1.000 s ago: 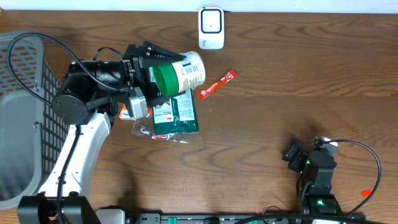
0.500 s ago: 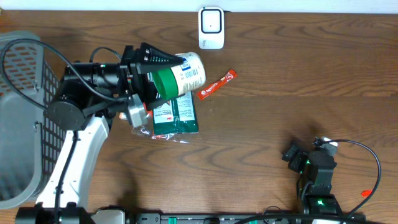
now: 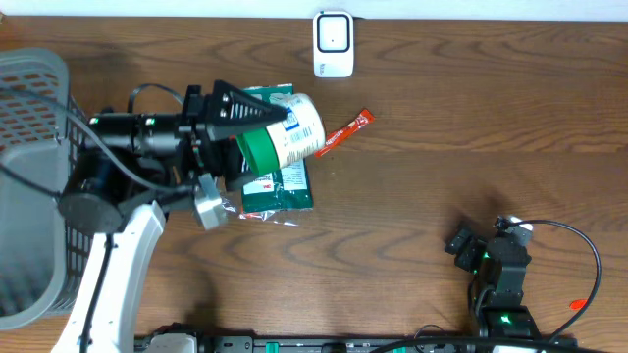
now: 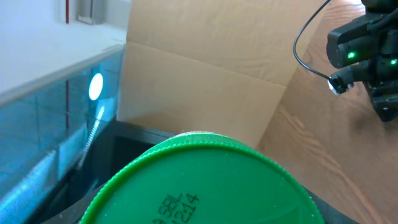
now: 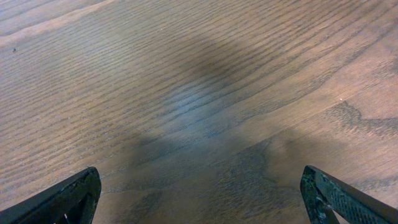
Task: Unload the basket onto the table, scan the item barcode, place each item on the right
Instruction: 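Rotate the held jar with the left gripper, turning its label sideways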
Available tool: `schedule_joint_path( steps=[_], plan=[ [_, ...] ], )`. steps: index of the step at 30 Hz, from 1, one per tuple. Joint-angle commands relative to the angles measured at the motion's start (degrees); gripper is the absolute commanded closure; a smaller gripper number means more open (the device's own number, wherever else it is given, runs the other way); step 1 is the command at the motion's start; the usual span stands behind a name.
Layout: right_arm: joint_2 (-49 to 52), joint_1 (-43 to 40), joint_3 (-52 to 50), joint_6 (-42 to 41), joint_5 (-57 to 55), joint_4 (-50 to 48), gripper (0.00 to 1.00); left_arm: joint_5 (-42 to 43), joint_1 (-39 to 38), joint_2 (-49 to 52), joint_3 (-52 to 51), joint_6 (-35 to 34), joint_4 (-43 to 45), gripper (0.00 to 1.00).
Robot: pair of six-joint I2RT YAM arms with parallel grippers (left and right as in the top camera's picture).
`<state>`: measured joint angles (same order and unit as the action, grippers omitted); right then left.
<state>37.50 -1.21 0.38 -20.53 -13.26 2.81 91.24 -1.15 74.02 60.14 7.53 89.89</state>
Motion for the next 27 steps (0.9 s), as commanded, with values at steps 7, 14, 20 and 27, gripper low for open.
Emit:
schedule_joint_path(
  steps=[7, 14, 20, 27],
  plan=[
    [0.0, 0.1, -0.1, 0.5, 0.7, 0.4, 0.01, -1.2, 0.2, -4.5, 2.6, -1.0, 0.9, 0.71],
    [0.0, 0.1, -0.1, 0.5, 1.3, 0.4, 0.01, -1.2, 0.2, -5.1, 2.6, -2.3, 0.0, 0.71],
    [0.0, 0.1, -0.1, 0.5, 1.3, 0.4, 0.01, -1.2, 0.2, -5.1, 2.6, -2.2, -6.4, 0.71],
    [0.0, 0.1, -0.1, 0.5, 1.3, 0.4, 0.01, -1.2, 0.2, -5.0, 2.6, -1.9, -7.3, 0.71]
  ],
)
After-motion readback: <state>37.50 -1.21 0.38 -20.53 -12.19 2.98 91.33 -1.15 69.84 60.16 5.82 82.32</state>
